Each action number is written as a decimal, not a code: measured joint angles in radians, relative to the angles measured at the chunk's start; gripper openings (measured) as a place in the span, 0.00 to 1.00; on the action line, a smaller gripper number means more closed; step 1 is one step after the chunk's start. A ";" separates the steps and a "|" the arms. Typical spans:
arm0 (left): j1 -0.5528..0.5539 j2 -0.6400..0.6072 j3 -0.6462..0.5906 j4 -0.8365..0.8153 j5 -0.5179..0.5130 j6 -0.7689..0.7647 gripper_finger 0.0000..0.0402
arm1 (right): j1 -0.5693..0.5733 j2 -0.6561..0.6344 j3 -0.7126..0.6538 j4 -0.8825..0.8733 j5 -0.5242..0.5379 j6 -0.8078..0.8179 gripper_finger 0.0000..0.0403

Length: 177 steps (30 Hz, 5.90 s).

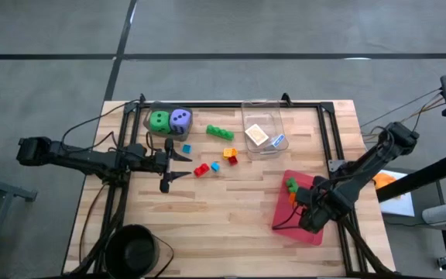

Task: Pick & Place Toys
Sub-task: Put the orange game piece into the pink bin, then put the left red game piece into the pink bin

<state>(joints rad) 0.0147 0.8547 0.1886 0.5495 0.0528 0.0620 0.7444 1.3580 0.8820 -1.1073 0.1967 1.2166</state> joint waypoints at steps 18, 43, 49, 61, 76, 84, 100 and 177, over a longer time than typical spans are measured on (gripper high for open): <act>0.000 0.000 0.000 0.000 0.000 0.000 0.53 | 0.011 0.113 0.183 -0.034 0.261 -0.046 0.81; 0.001 0.001 0.036 -0.138 -0.087 -0.155 0.53 | -0.132 0.225 -0.138 1.716 0.456 -1.152 0.82; 0.001 0.001 0.061 -0.211 -0.087 -0.193 0.53 | -0.248 0.272 -0.249 2.051 0.194 -1.232 0.82; 0.000 0.001 0.096 -0.353 -0.159 -0.311 0.53 | -0.414 0.143 -0.449 2.056 0.090 -1.232 0.82; -0.002 0.473 0.450 -0.730 -0.272 -0.341 0.53 | -0.421 0.051 -0.548 2.071 0.089 -1.187 0.82; -0.001 0.685 0.615 -0.826 -0.278 -0.351 0.53 | -0.403 0.065 -0.547 2.064 0.089 -1.167 0.82; 0.001 0.857 0.690 -0.954 -0.239 -0.374 0.53 | -0.400 0.066 -0.546 2.065 0.090 -1.163 0.82; -0.151 0.708 0.623 -0.453 -0.133 -0.141 0.31 | -0.533 0.443 -0.109 1.816 0.096 -1.093 0.77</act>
<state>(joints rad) -0.1364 1.5623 0.8112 0.0967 -0.0806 -0.0788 0.2111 1.8011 0.7731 0.7084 0.2928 0.1238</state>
